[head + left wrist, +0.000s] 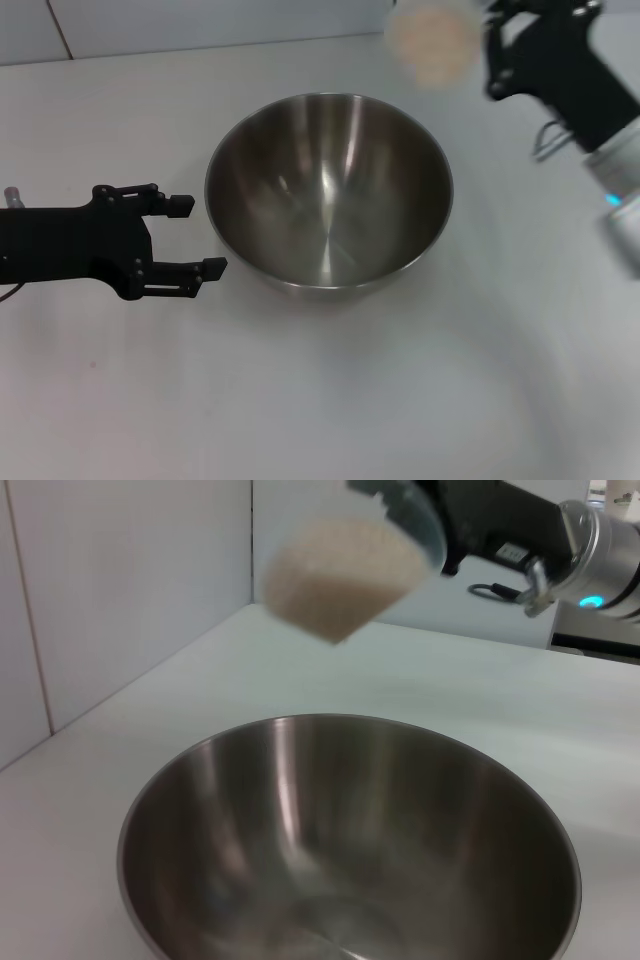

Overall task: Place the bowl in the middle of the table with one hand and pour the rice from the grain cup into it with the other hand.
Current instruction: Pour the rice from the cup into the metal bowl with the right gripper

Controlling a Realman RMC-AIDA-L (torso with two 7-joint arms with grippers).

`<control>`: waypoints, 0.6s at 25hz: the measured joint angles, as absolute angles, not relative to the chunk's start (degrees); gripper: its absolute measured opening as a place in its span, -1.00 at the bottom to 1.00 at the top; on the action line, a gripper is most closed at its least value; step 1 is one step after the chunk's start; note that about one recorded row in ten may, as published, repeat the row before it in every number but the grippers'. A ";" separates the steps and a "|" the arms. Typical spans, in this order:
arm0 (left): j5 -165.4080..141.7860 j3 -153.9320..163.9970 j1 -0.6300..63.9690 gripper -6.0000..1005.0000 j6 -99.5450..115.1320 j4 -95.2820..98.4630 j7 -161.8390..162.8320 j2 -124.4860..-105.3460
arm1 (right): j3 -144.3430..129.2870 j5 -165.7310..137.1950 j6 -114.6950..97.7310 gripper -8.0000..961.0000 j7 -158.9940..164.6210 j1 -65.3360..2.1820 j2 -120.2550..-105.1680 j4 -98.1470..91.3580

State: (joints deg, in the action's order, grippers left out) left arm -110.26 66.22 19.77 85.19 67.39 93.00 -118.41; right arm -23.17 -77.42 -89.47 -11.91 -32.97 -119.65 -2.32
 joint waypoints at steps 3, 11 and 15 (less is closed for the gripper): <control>-110.27 66.21 19.92 0.68 85.29 67.51 93.20 -118.39 | -23.26 -77.43 -88.61 -0.96 -35.73 -35.60 -119.70 5.96; -110.29 66.32 20.66 0.68 85.21 67.45 93.58 -118.38 | -22.52 -80.34 -86.08 -0.96 -80.52 -37.67 -119.84 16.38; -110.29 66.35 20.71 0.68 85.12 67.40 93.60 -118.38 | -22.79 -81.38 -85.92 -0.96 -89.88 -37.25 -119.87 16.97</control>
State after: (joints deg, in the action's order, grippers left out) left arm -110.29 66.35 20.71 85.12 67.40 93.60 -118.38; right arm -22.79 -81.38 -85.92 -89.88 -37.25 -119.87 16.97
